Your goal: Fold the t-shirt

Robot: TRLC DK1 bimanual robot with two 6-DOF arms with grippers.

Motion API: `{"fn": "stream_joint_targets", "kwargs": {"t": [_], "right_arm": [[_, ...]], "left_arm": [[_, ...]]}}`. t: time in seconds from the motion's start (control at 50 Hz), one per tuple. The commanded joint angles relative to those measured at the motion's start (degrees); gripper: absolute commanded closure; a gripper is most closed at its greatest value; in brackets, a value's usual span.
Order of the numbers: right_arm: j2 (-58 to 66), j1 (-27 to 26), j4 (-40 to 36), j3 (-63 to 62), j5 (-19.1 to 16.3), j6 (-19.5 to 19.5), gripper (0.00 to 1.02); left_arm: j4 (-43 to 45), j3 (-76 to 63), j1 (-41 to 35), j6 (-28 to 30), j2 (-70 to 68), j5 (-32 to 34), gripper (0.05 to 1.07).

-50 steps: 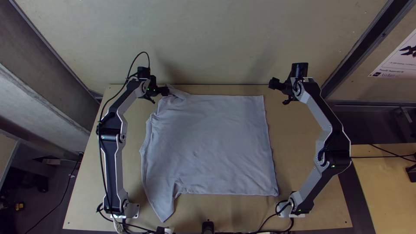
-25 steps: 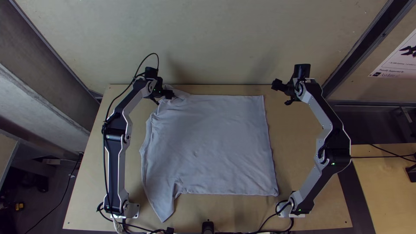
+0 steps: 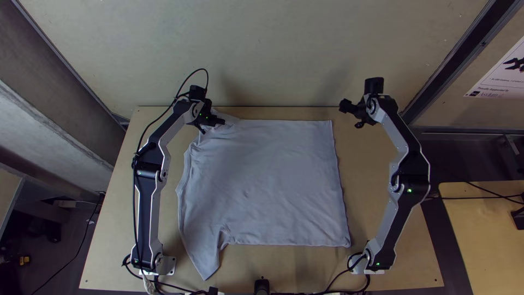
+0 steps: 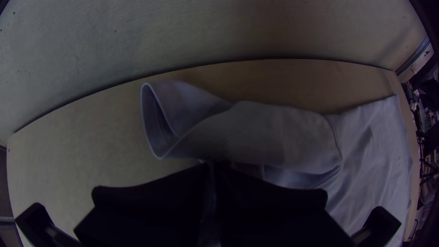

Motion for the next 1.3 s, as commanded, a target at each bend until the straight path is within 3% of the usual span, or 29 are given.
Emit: {"fn": "stream_joint_targets", "kwargs": {"t": [0.0, 0.2, 0.56, 0.68, 0.8, 0.9, 0.98, 1.04, 1.1, 1.28], "right_arm": [[6.09, 0.21, -4.94, 7.84, -0.23, 2.2, 0.04], [15.67, 1.44, -14.34, 21.2, -0.67, 2.46, 0.04], [19.8, 4.87, -14.43, 22.52, -1.82, 2.55, 0.07], [20.94, 5.49, -14.25, 23.14, -1.82, 2.81, 0.15], [22.52, 5.84, -14.34, 23.4, -1.82, 3.69, 0.16], [23.14, 6.28, -14.43, 23.4, -1.73, 3.78, 0.39], [23.31, 6.45, -14.43, 23.4, -1.73, 3.69, 0.5], [23.49, 6.63, -14.34, 23.4, -1.64, 3.43, 0.68], [23.49, 6.8, -14.34, 23.4, -1.64, 2.64, 0.97], [22.52, 7.33, -14.34, 23.4, -0.67, 2.29, 1.0]], "left_arm": [[0.59, -1.29, 0.01, -0.55, 1.41, -0.46, 1.05], [2.7, 1.61, 0.27, 1.56, 0.98, -1.95, 1.05], [8.59, 1.79, -0.26, 6.22, -0.69, -3.45, 1.05], [8.68, 1.79, -0.35, 6.92, -1.13, -3.54, 1.05], [8.24, 1.35, -0.08, 6.92, -1.57, -3.54, 1.05], [8.06, 0.91, 0.36, 6.92, -2.01, -3.54, 1.05], [8.06, 0.56, 0.88, 6.92, -2.36, -3.54, 1.05], [8.06, 0.56, 1.24, 6.92, -2.45, -3.54, 1.05], [8.06, 0.56, 1.5, 6.92, -2.63, -3.54, 1.05], [8.86, 0.65, 2.03, 7.27, -3.42, -3.54, 1.05]]}}
